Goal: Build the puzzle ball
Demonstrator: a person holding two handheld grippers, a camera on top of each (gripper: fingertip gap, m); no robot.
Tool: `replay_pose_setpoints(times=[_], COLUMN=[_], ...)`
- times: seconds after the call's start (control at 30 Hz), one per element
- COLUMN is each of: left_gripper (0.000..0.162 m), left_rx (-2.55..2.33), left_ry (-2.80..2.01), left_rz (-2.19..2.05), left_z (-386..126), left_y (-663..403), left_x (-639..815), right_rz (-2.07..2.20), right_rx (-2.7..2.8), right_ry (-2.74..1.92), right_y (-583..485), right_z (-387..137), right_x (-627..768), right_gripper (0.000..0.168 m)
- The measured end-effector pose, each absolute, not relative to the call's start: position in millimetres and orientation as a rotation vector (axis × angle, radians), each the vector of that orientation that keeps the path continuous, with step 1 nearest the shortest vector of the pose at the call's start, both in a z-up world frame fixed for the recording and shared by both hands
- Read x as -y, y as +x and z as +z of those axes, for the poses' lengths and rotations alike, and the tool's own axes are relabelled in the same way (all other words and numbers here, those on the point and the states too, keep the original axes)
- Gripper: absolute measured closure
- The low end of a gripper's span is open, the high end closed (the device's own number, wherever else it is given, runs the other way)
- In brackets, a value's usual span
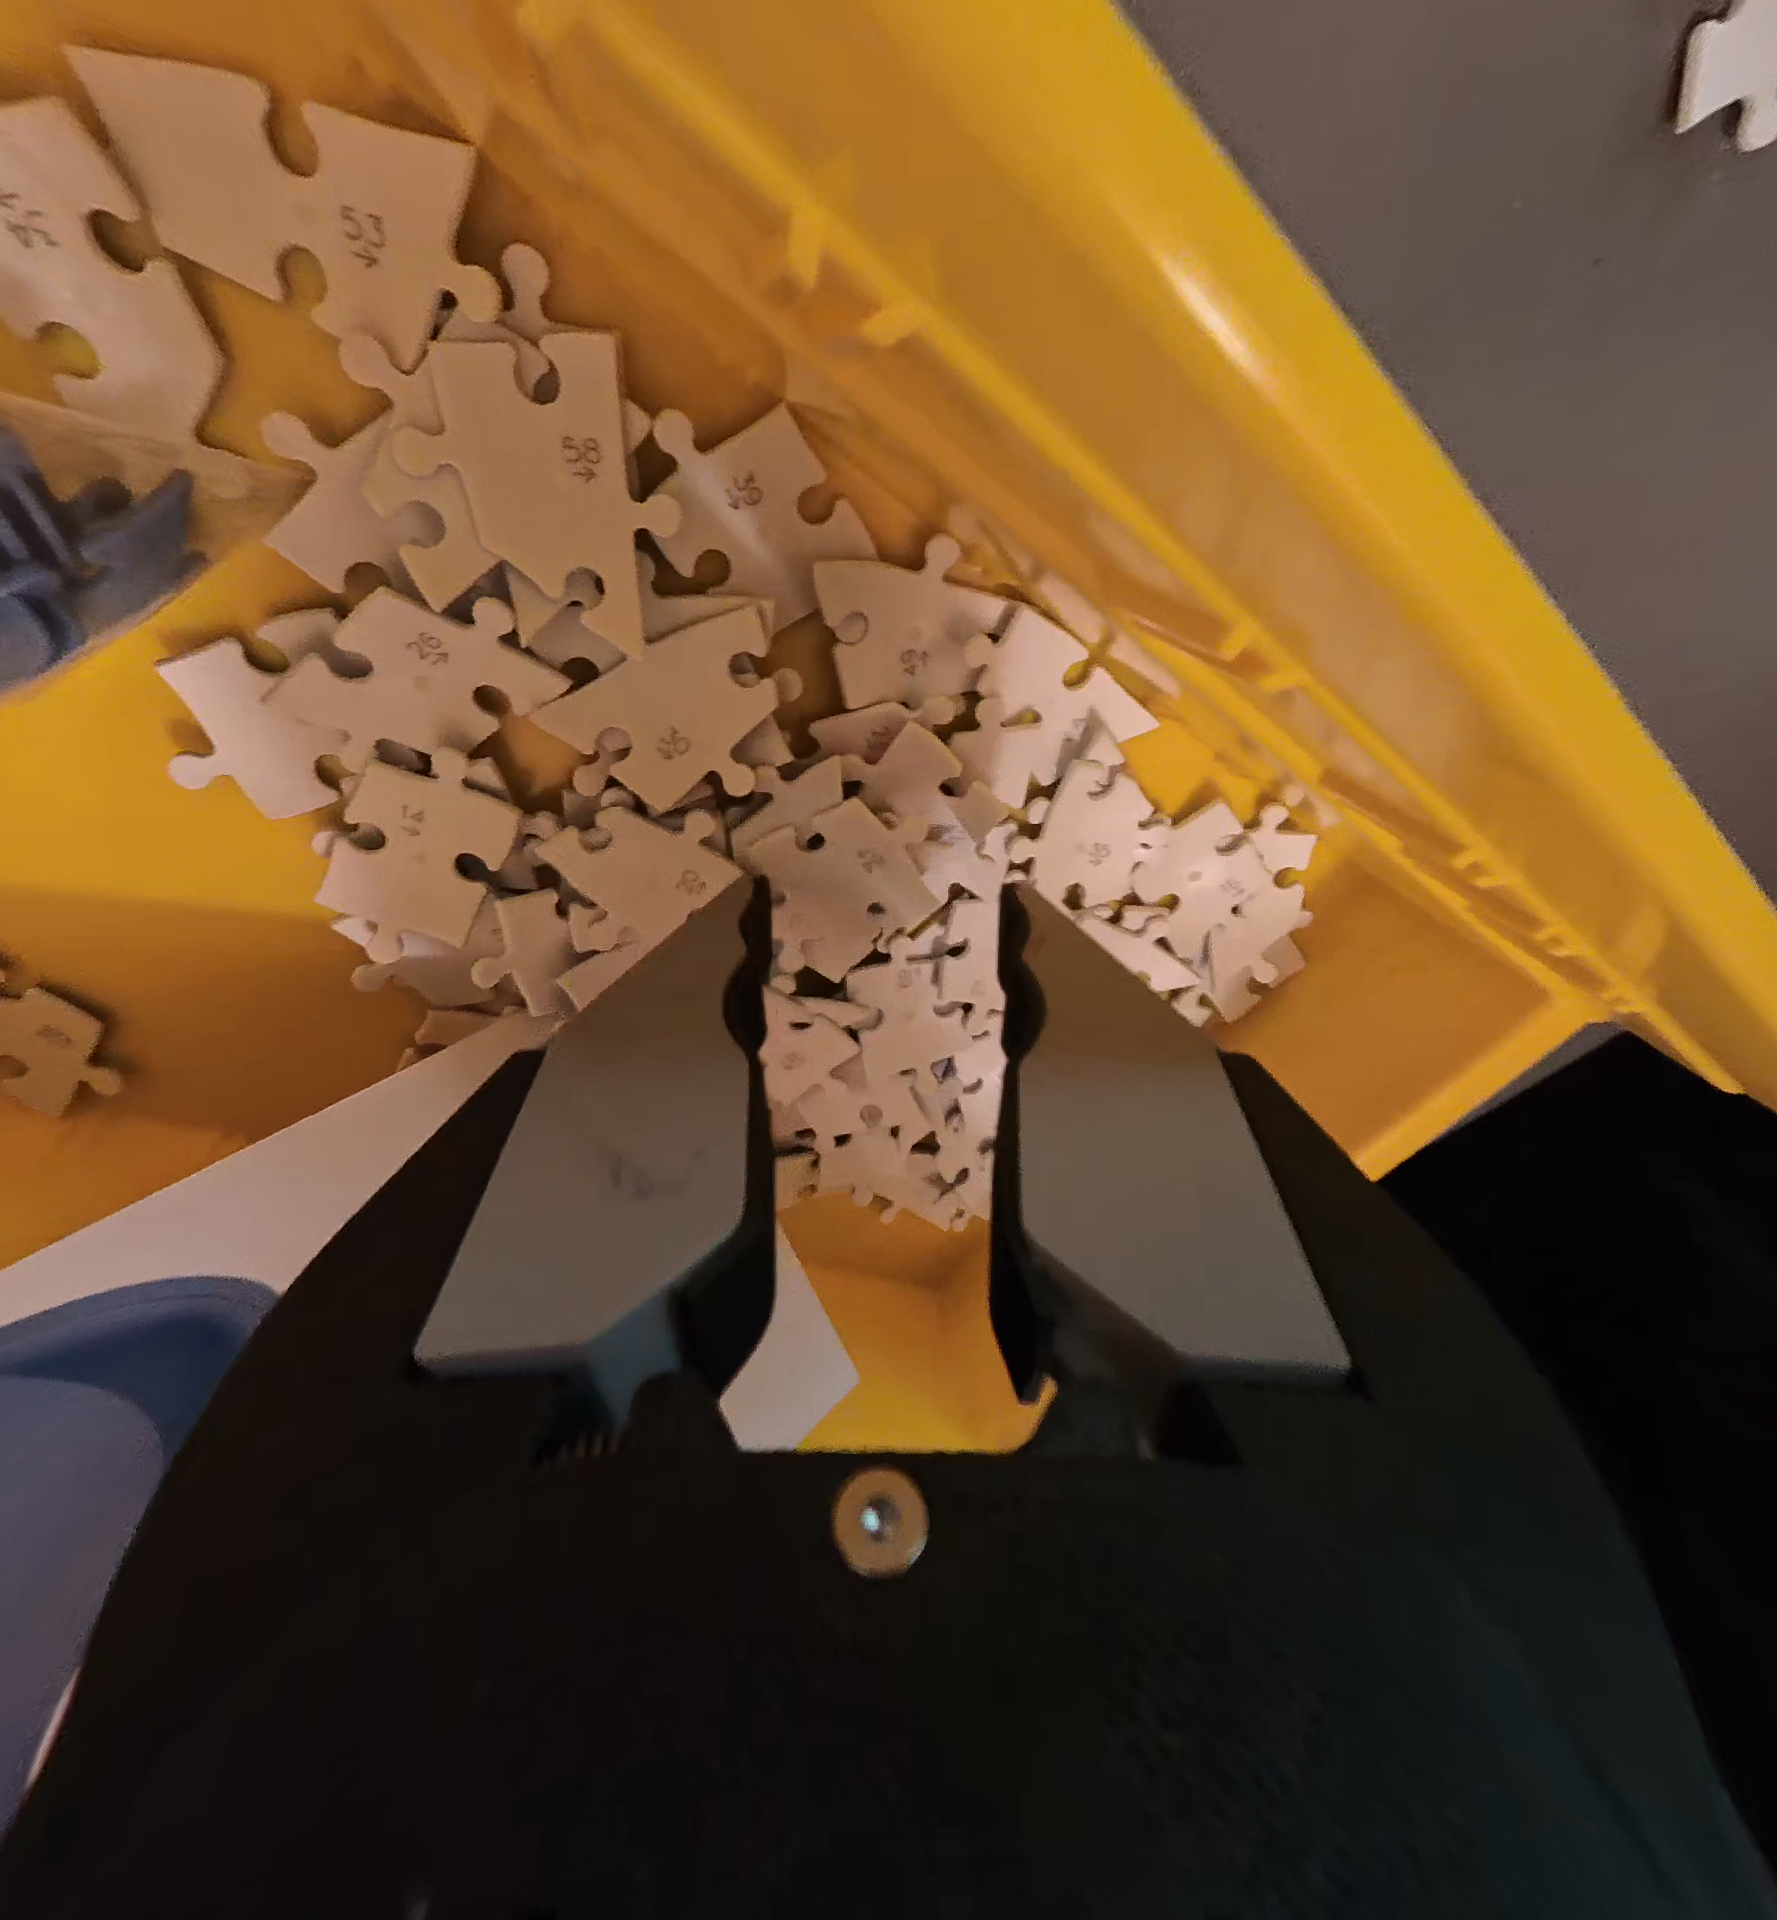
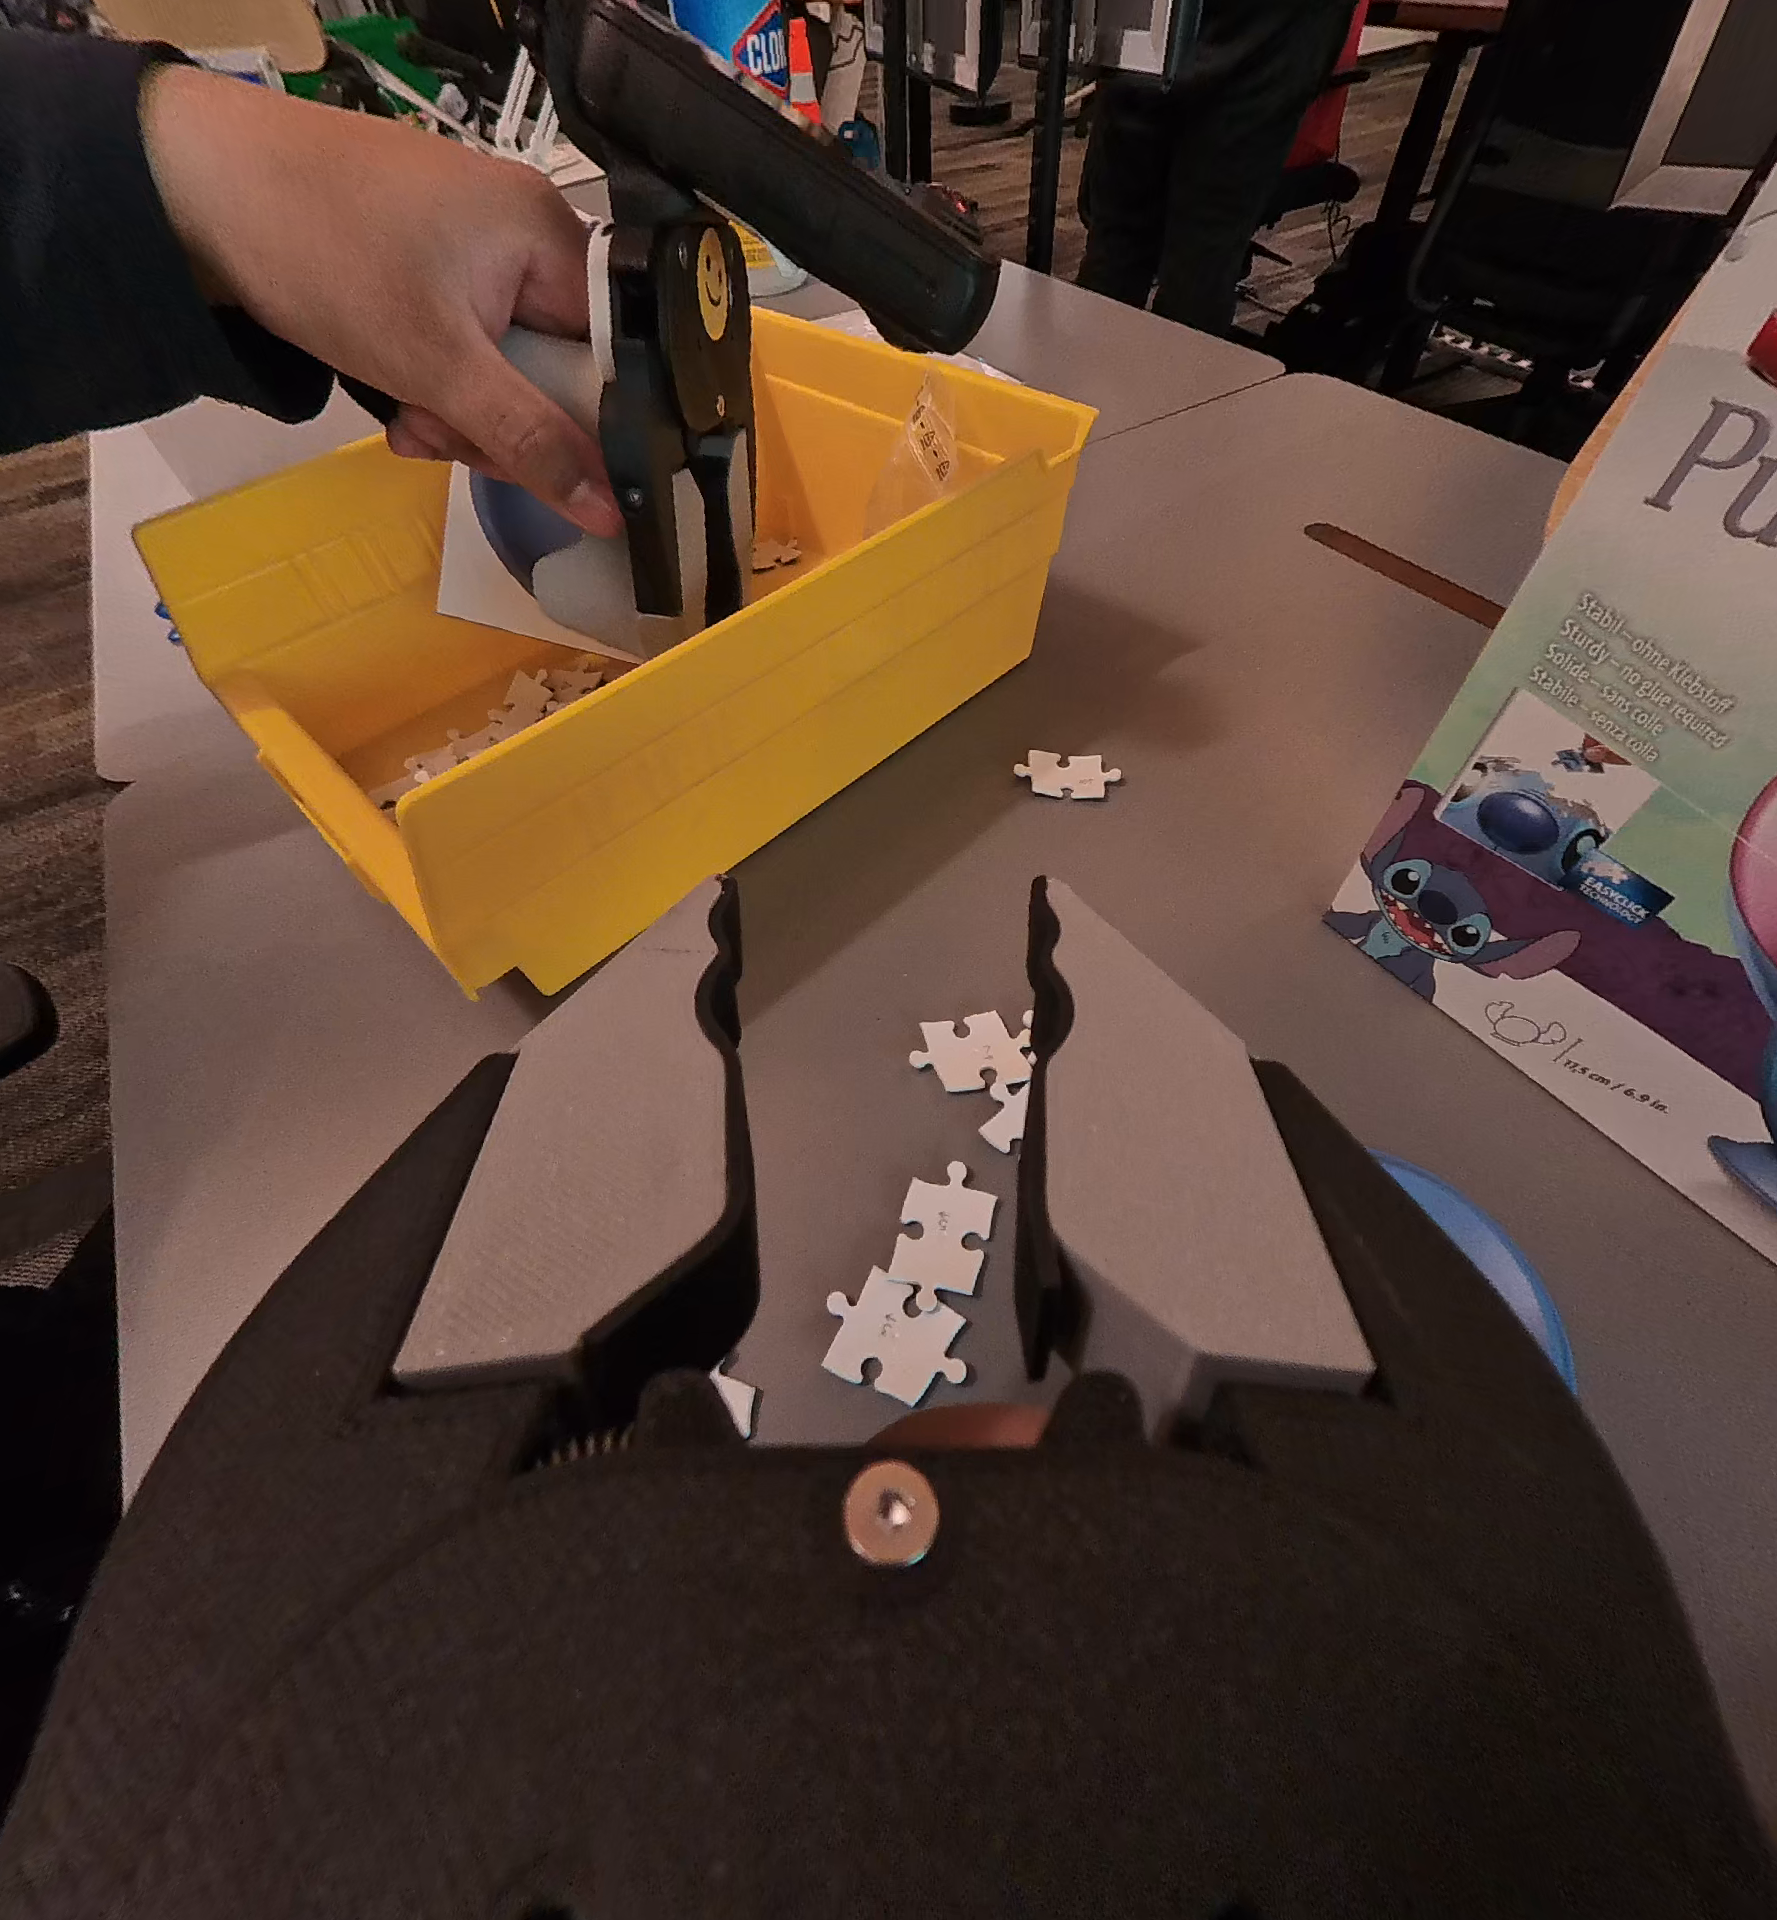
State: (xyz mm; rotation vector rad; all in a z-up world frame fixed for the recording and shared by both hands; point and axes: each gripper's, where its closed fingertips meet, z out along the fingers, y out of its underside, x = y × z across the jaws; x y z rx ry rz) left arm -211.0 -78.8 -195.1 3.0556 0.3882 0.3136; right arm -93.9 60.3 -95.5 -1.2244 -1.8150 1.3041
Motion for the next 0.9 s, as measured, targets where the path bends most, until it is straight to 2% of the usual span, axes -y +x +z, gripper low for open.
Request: replay_pose_setpoints(times=[0.53,0.6,0.63,0.9], left_gripper=[0.120,0.124,0.132,0.133], left_rx=[-0.341,-0.334,-0.324,-0.343], left_ry=[3.048,3.035,3.035,3.086], left_rz=[0.189,0.195,0.180,0.242], left_z=[-197.2,-199.9,-200.9,-183.9], left_y=[-219.9,-218.9,-220.0,-218.8], left_x=[81.5,82.9,83.2,86.1], right_rz=[1.304,1.304,1.304,1.307], right_rx=[1.817,1.817,1.816,1.813], right_ry=[-1.223,-1.224,-1.226,-1.227], right_y=[-93.6,-93.8,-93.9,-93.7], right_z=[-95.5,-95.6,-95.6,-95.0], right_x=[-59.8,-59.8,-60.2,-61.0], right_gripper=[0.115,0.115,0.116,0.115])
